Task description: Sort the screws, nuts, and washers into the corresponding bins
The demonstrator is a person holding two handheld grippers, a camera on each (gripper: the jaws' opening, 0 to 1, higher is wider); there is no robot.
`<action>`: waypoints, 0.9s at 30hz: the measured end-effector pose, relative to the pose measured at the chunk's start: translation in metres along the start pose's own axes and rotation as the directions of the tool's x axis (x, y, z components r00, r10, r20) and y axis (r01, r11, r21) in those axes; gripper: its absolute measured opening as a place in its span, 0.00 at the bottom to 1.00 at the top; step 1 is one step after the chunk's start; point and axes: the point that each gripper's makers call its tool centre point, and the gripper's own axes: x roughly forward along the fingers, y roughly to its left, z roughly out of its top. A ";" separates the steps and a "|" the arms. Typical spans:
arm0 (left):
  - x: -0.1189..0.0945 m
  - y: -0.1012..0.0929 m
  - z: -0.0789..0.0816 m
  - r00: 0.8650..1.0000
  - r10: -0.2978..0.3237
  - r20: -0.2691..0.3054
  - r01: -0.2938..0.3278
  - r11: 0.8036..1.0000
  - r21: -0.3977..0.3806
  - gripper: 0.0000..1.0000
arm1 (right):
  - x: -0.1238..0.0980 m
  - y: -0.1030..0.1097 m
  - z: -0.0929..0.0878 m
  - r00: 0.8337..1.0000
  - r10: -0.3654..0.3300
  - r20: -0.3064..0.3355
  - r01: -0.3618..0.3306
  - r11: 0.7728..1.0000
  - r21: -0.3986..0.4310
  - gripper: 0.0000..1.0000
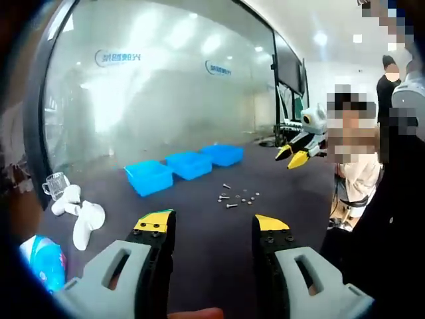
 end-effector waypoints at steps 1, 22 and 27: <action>0.000 0.000 -0.001 1.000 -0.001 0.000 0.001 1.000 0.000 0.46 | 0.003 -0.003 0.001 1.000 -0.008 -0.012 0.008 1.000 -0.015 0.32; -0.005 -0.003 -0.007 1.000 0.007 0.003 -0.006 1.000 -0.008 0.46 | 0.082 -0.025 0.016 0.982 0.024 -0.190 -0.033 0.999 -0.043 0.28; -0.006 -0.004 -0.010 1.000 0.009 0.002 -0.009 1.000 -0.013 0.46 | 0.097 -0.025 0.013 0.973 0.035 -0.229 -0.041 0.999 -0.021 0.28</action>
